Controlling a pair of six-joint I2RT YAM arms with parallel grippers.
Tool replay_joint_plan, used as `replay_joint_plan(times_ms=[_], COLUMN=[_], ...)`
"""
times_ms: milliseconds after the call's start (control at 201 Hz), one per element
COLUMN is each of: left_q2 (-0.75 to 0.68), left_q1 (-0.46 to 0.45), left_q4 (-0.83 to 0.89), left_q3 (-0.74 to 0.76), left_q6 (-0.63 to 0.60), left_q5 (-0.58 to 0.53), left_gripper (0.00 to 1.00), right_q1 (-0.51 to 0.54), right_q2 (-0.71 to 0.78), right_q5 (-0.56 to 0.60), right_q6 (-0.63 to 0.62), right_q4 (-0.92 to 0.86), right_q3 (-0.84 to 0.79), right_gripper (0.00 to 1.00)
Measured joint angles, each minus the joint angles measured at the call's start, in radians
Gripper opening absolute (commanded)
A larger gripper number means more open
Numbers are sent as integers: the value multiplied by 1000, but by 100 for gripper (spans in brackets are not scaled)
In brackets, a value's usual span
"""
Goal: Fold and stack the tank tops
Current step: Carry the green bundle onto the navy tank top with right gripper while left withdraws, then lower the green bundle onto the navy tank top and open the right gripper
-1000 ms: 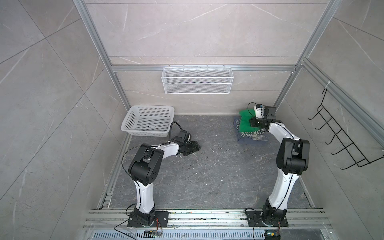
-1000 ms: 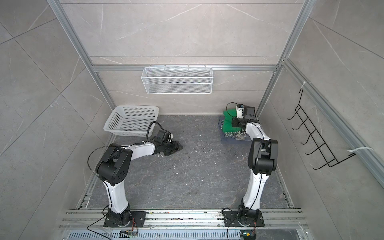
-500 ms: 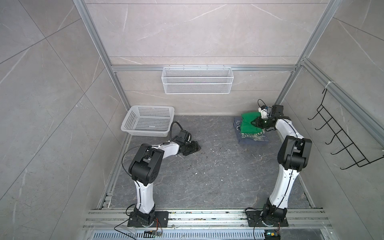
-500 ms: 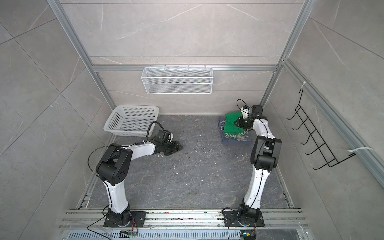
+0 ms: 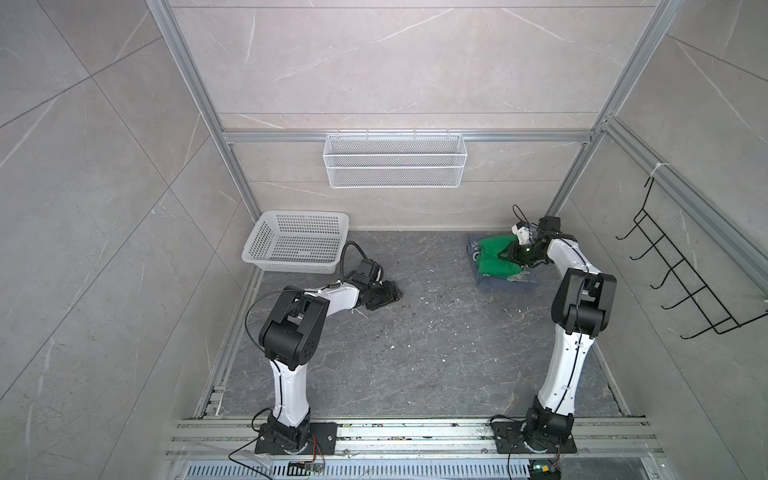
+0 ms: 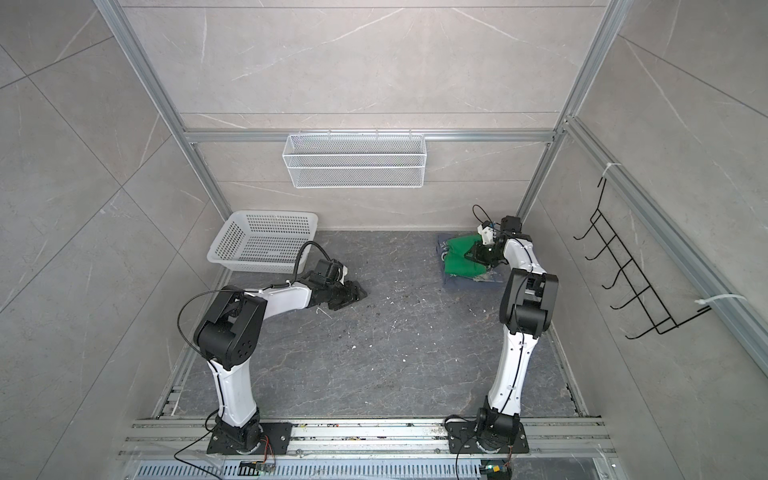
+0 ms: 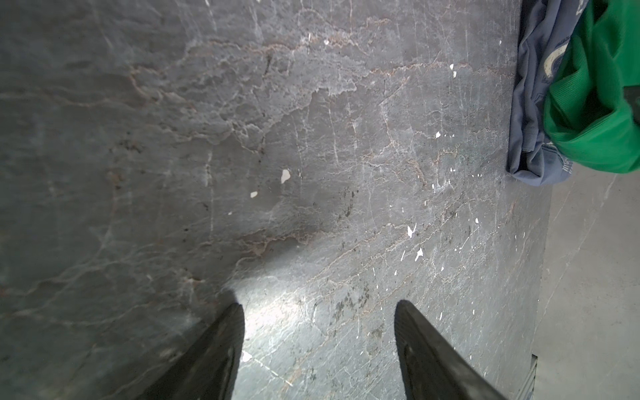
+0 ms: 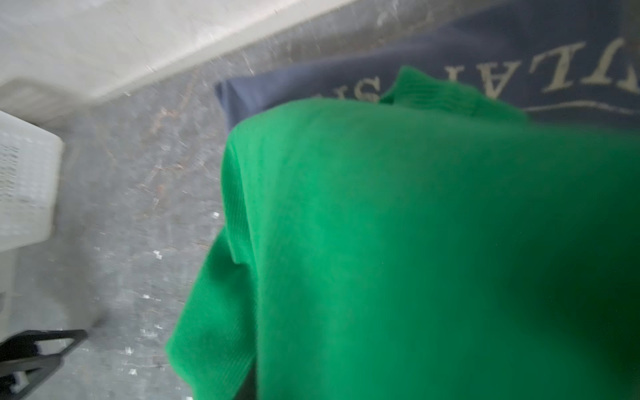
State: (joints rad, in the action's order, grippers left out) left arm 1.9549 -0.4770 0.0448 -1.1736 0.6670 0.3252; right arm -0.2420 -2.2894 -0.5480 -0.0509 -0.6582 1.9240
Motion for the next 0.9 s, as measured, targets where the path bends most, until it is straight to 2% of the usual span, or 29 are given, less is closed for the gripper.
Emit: replay_joint_plan(times_ms=[35,100,229,309,363,373,388,403,672,896], left_q2=[0,0,0,-1,-3,-3,-4,-4,-10,-25], left_q1=[0,0,0,0,0,0,0,0,0,0], left_q4=[0,0,-2,-5,-9,-10,-11,-12,-41,-49], left_q3=[0,0,1,4,8,8,9,10,29,51], left_q6=[-2,-2,-2,-2,-3,-3,-3,-3,-3,-5], left_q5=[0,0,2,2,2,2,2,2,12,13], left_gripper=[72,72,73,73,73,73,73,73,73,73], right_q1=[-1,-1,-1,-3,-6,-8,-9,-12,-101,-95], right_q2=[0,0,0,6,19,24,30,38,228,402], right_q5=[19,58,121,145,155,156,156,157,110,107], right_q6=[3,15,42,70,91,105,100,122,278,360], right_q4=[0,8,27,52,80,87,98,106,361,576], right_q3=[0,0,-2,-15,-48,-58,-71,-86,-418,-643], right_gripper=[38,50,60,70,81,84,96,99,98,93])
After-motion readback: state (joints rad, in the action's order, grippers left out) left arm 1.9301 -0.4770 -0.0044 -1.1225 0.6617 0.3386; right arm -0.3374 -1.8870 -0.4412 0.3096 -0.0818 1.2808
